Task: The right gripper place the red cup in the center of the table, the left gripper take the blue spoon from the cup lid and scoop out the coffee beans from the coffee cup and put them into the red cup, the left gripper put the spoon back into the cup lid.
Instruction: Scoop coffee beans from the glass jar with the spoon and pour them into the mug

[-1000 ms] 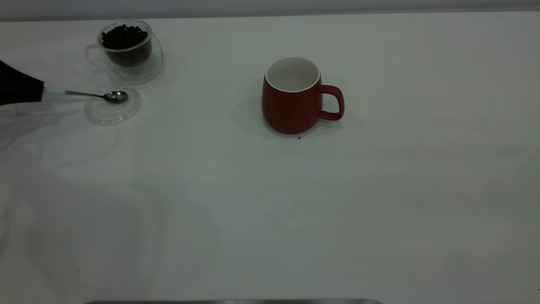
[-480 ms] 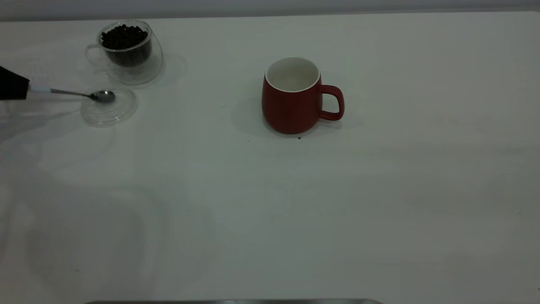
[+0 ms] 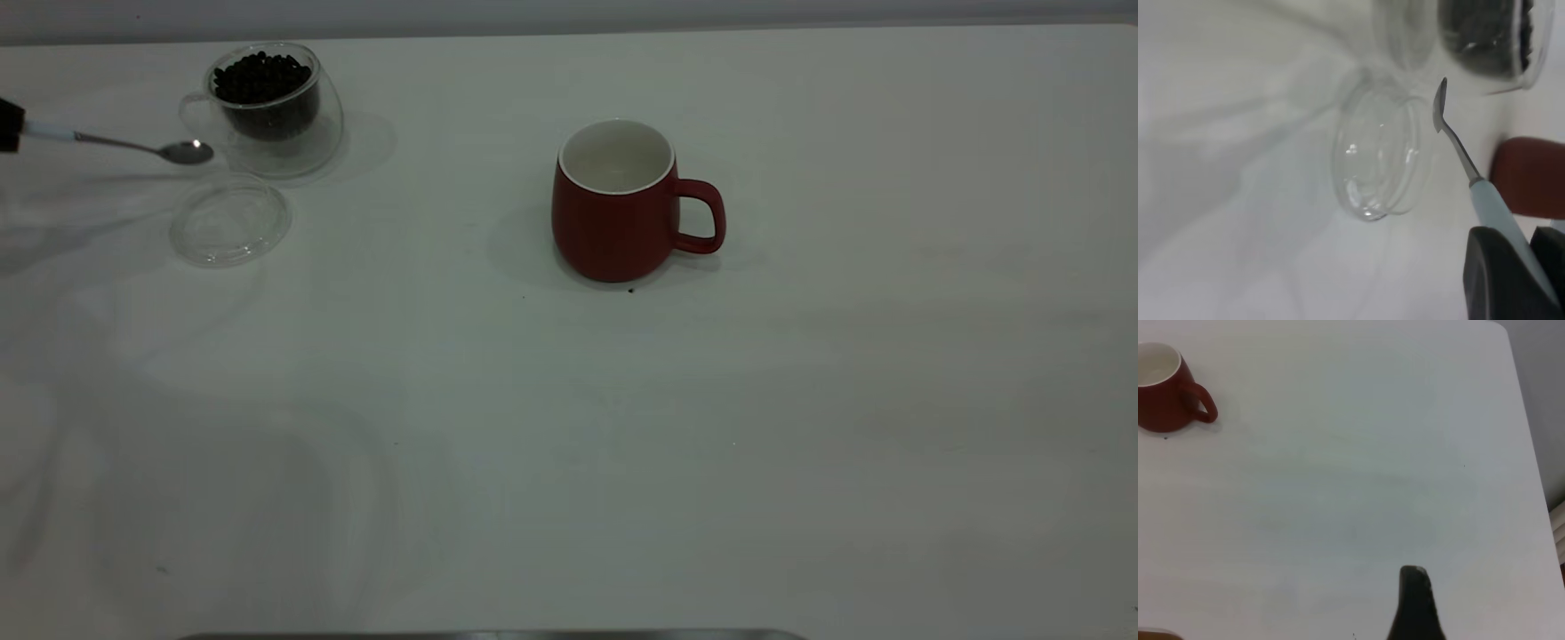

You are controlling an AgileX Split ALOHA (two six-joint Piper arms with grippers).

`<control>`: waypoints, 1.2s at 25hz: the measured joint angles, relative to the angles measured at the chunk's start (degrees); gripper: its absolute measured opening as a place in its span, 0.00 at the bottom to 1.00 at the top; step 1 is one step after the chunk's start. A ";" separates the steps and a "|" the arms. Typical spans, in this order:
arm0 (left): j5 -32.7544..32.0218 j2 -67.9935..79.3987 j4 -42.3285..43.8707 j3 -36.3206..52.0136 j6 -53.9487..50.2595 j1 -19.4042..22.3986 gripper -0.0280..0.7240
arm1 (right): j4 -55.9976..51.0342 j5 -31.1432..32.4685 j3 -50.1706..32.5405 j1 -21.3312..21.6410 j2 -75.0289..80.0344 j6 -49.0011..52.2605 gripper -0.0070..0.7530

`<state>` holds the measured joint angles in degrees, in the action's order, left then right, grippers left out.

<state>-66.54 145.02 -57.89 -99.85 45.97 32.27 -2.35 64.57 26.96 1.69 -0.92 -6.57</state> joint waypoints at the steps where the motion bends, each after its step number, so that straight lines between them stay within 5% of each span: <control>1: 0.00 -0.75 -0.01 0.00 -0.40 -0.22 0.20 | 0.00 0.00 0.00 0.00 0.00 0.00 0.79; 14: -0.13 -12.92 -6.52 8.49 2.71 -6.96 0.20 | 0.02 0.00 0.00 0.00 0.00 0.00 0.79; 23: -0.13 -2.62 -11.07 -4.84 -4.29 -6.86 0.20 | 0.02 0.00 0.00 0.00 0.00 0.00 0.79; 30: -0.13 0.30 -9.48 -7.09 -2.52 -6.80 0.20 | 0.02 0.00 0.00 0.00 0.00 0.00 0.79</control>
<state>-66.68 145.32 -67.36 -106.94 43.45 25.47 -2.33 64.57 26.96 1.69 -0.92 -6.57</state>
